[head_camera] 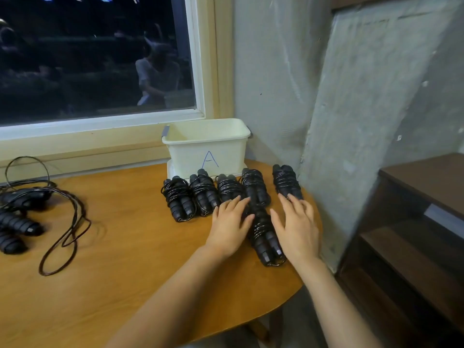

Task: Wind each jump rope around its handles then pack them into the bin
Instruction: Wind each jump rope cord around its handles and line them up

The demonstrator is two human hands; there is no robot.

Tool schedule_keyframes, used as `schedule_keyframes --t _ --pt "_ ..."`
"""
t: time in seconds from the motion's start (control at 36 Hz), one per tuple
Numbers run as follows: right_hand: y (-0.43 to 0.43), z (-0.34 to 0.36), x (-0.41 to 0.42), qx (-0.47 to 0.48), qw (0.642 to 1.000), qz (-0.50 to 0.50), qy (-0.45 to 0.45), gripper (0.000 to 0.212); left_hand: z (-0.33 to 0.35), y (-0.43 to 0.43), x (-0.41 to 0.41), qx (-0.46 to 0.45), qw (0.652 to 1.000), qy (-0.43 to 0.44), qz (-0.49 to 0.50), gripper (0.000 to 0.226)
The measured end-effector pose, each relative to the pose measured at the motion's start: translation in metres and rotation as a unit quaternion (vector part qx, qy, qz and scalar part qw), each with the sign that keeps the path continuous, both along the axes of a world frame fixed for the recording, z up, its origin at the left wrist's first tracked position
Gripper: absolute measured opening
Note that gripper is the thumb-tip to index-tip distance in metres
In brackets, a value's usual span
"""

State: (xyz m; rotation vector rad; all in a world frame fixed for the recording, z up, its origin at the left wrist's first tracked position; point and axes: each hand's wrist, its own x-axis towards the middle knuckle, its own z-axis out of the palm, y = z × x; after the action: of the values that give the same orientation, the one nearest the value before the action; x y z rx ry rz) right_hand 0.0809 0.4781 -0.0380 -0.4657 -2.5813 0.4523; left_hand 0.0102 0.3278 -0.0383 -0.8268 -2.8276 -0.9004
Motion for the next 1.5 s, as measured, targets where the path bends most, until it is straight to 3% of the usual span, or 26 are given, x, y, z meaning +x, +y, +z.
schedule_keyframes --t 0.08,0.28,0.39,0.67,0.81,1.06,1.31,1.5 --pt "0.019 0.003 -0.026 -0.014 1.0 -0.026 0.005 0.057 0.007 0.007 -0.014 -0.035 0.999 0.012 -0.009 0.055" --pt "0.057 -0.014 -0.088 -0.089 0.989 -0.076 -0.093 0.071 0.015 0.018 -0.055 -0.092 0.996 0.02 -0.009 0.054" --pt "0.065 -0.025 -0.101 -0.123 0.987 -0.037 -0.092 0.067 0.008 0.016 -0.079 -0.182 0.983 0.028 0.02 0.055" --pt "0.075 -0.026 -0.115 -0.185 0.977 0.08 -0.069 0.058 -0.004 0.01 -0.087 -0.178 0.983 0.03 0.022 0.056" --pt "0.046 -0.003 -0.081 -0.109 0.987 0.039 -0.113 0.064 -0.008 0.01 -0.074 -0.166 0.985 0.05 0.012 0.051" --pt "-0.017 0.004 -0.006 -0.013 0.981 0.094 -0.171 0.1 -0.01 0.008 -0.054 -0.132 0.99 0.026 0.038 0.05" --pt "-0.004 0.005 0.009 -0.009 0.993 0.0 -0.114 0.09 -0.005 -0.006 -0.035 -0.179 0.983 0.026 0.031 0.057" --pt "0.007 0.003 0.002 0.055 0.979 -0.029 -0.196 0.091 -0.003 -0.016 -0.023 -0.246 0.969 0.032 -0.003 0.067"
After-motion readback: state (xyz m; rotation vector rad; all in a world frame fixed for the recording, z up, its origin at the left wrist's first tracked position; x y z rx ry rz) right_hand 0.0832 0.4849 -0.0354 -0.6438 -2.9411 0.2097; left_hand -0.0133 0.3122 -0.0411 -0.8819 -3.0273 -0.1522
